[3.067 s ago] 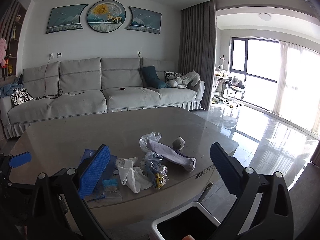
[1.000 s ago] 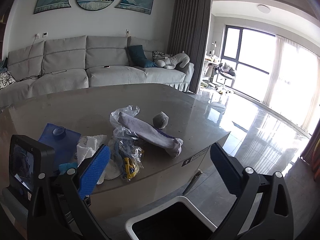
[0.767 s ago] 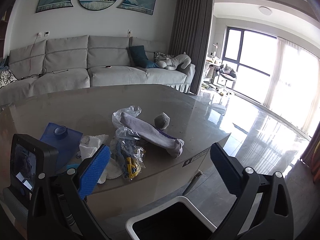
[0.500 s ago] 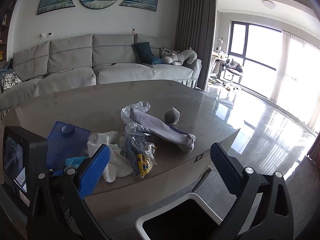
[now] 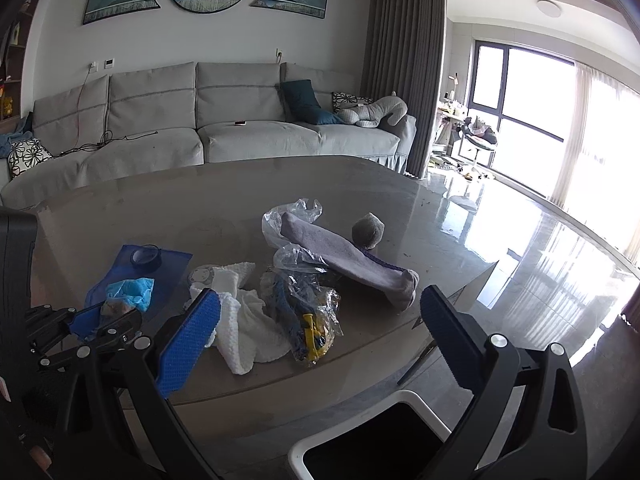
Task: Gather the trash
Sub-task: 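Grasp the white knit cloth with the right tool while left holds the bag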
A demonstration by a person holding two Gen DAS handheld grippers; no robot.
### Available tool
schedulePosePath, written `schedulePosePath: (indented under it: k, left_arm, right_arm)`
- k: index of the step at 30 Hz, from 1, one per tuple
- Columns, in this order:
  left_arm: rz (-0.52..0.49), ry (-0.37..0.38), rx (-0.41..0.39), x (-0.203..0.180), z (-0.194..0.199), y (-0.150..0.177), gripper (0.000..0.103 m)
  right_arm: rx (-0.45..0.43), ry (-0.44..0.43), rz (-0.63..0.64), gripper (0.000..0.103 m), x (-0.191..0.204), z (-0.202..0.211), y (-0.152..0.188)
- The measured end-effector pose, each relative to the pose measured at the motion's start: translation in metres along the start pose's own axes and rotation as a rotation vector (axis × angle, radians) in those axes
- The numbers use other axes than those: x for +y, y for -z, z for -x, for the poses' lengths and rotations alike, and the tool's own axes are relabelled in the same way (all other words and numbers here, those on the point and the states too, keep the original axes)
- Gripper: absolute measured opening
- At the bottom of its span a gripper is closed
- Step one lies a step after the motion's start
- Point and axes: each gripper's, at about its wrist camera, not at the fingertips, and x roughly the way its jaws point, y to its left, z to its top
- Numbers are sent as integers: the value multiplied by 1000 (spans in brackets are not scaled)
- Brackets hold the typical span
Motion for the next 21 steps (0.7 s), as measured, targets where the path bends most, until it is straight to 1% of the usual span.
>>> schedulePosePath:
  k: [8, 10, 17, 21]
  left_arm:
    - [19, -7, -19, 13, 7, -6, 28]
    - [20, -19, -29, 19, 10, -7, 28]
    - [-3, -51, -72, 36, 10, -11, 28]
    - [25, -40, -77, 46, 7, -12, 28]
  right_arm:
    - [4, -17, 20, 100, 18, -5, -3]
    - [7, -29, 23, 100, 22, -8, -3]
    - [22, -81, 10, 100, 42, -26, 7]
    - [52, -100, 21, 100, 54, -43, 13]
